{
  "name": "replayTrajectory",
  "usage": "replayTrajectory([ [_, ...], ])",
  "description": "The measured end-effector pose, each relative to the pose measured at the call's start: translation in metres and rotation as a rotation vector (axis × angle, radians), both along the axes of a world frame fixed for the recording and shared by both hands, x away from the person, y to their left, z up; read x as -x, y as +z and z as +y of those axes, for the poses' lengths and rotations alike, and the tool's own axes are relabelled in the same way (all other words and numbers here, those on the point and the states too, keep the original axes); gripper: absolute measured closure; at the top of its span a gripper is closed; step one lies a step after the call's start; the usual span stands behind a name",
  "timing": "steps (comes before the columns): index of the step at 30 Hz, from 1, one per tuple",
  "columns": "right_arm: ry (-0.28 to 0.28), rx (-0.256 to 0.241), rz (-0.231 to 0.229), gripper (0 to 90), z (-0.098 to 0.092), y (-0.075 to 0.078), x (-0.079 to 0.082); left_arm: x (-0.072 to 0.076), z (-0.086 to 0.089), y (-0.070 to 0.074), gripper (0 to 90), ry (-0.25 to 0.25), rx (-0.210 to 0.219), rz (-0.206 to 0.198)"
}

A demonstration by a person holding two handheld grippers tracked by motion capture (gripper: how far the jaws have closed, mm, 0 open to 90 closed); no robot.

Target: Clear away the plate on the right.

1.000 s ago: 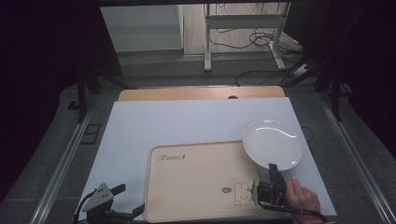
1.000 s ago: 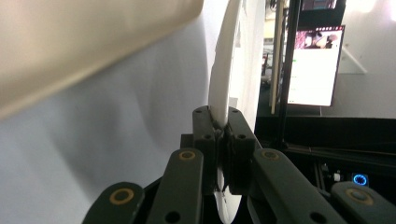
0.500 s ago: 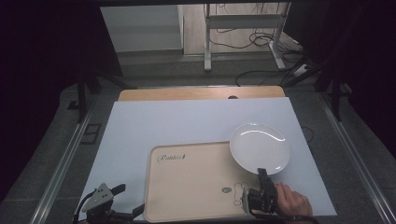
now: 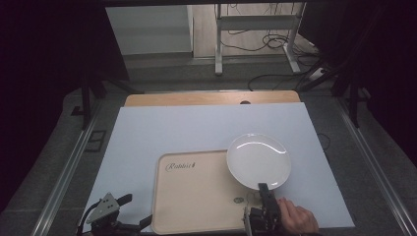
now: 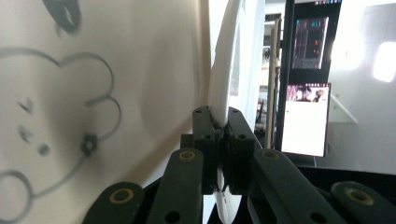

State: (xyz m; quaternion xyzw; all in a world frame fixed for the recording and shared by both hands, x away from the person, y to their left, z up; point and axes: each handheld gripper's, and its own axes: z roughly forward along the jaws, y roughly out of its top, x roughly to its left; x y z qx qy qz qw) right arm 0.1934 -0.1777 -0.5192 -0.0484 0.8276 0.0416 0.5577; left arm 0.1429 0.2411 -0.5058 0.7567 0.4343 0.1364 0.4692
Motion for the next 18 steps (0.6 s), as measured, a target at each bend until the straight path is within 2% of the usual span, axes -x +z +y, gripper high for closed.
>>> replayTrajectory([
  [1, 0.012, -0.001, 0.001, 85.5, 0.003, 0.0, 0.002, 0.0, 0.0, 0.0, 0.0, 0.0, 0.0, 0.0],
  [2, -0.013, 0.023, 0.004, 85.5, 0.006, 0.002, 0.006, 0.0, 0.0, 0.0, 0.0, 0.0, 0.0, 0.0],
  [3, 0.016, 0.009, 0.016, 85.5, 0.007, 0.001, 0.005, 0.0, 0.0, 0.0, 0.0, 0.0, 0.0, 0.0],
  [4, 0.035, 0.0, 0.006, 85.5, 0.009, -0.001, 0.006, 0.0, 0.0, 0.0, 0.0, 0.0, 0.0, 0.0],
  [5, 0.028, 0.013, 0.017, 85.5, 0.011, 0.001, 0.008, 0.0, 0.0, 0.0, 0.0, 0.0, 0.0, 0.0],
  [6, 0.023, 0.016, -0.027, 85.5, 0.013, -0.001, 0.011, 0.0, 0.0, 0.0, 0.0, 0.0, 0.0, 0.0],
  [7, 0.033, 0.014, -0.025, 85.5, 0.016, -0.001, 0.012, 0.0, 0.0, 0.0, 0.0, 0.0, 0.001, 0.0],
  [8, 0.062, -0.001, 0.009, 85.5, 0.017, -0.002, 0.011, 0.0, 0.0, 0.0, 0.0, 0.0, 0.0, 0.0],
  [10, 0.062, 0.013, 0.022, 85.6, 0.02, -0.001, 0.014, 0.0, 0.0, 0.0, 0.0, -0.001, -0.001, -0.001],
  [11, 0.076, -0.003, 0.011, 85.5, 0.022, -0.003, 0.014, 0.0, 0.0, 0.0, 0.0, -0.001, -0.001, -0.001],
  [12, 0.05, 0.021, -0.023, 85.5, 0.024, -0.003, 0.018, 0.0, 0.0, 0.0, 0.0, -0.001, -0.001, 0.0],
  [13, 0.091, -0.004, 0.013, 85.5, 0.025, -0.004, 0.016, 0.0, 0.0, 0.0, 0.0, -0.001, 0.0, 0.0],
  [17, 0.106, 0.011, 0.038, 85.5, 0.033, -0.005, 0.021, 0.0, 0.0, 0.0, 0.0, -0.001, -0.001, 0.0],
  [18, 0.125, -0.003, 0.027, 85.5, 0.034, -0.007, 0.021, 0.0, 0.0, 0.0, 0.0, -0.001, -0.001, 0.0],
])
